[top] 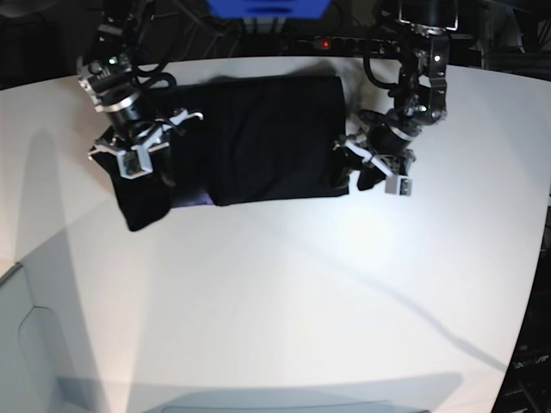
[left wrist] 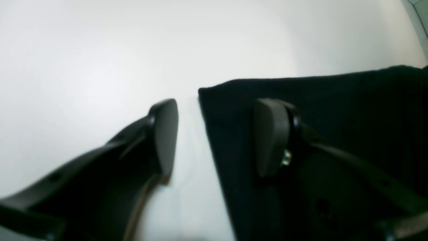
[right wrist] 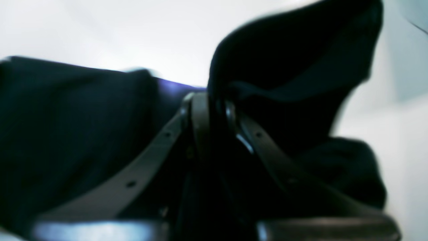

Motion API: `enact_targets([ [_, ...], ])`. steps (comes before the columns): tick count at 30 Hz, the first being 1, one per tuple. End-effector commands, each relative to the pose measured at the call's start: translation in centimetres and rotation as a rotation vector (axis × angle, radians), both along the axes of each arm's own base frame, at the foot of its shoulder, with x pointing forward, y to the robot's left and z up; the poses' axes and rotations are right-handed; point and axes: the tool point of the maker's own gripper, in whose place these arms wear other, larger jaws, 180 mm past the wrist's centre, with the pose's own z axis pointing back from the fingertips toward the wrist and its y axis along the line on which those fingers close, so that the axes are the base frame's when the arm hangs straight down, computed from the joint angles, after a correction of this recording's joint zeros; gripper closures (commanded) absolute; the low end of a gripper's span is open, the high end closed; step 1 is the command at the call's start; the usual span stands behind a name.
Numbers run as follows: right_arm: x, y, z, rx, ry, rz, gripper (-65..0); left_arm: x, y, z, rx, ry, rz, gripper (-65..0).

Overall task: Fold the T-shirt properly
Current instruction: 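Grasp the folded bundle's end with the right gripper and lift it, then flip the bundle over with the right gripper, exposing the sun print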

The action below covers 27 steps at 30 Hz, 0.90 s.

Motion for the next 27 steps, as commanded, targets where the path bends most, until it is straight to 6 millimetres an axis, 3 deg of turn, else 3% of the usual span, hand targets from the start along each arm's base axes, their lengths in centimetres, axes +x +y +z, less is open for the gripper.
enact_targets([
  [1, 0.3, 1.9, 1.7, 0.048, -0.062, 0.049, 0.0, -1.3, 0.2, -1.5, 0.032, 0.083, -0.015, -35.7],
  [7, -0.4, 10.1, 3.1, 0.144, -0.085, 0.261, 0.0, -1.0, 0.3, -1.4, 0.038, 0.077, -0.017, -35.7],
  [12, -1.6, 15.4, 4.1, 0.215, -0.096, 0.405, 0.0, -1.0, 0.3, -1.4, 0.034, 0.076, -0.014, -35.7],
  [17, -2.1, 19.2, 4.1, 0.253, -0.09, 0.513, 0.0, -1.0, 0.3, -1.4, 0.033, 0.077, -0.012, -35.7],
  [21, -3.3, 21.6, 1.3, 0.248, -0.018, 0.617, 0.0, -1.2, 0.5, -1.4, 0.034, 0.08, -0.007, -35.7],
  [27, -3.3, 22.3, 0.4, 0.244, 0.002, 0.644, 0.0, -2.0, 1.5, -1.3, 0.046, 0.084, 0.01, -35.7],
])
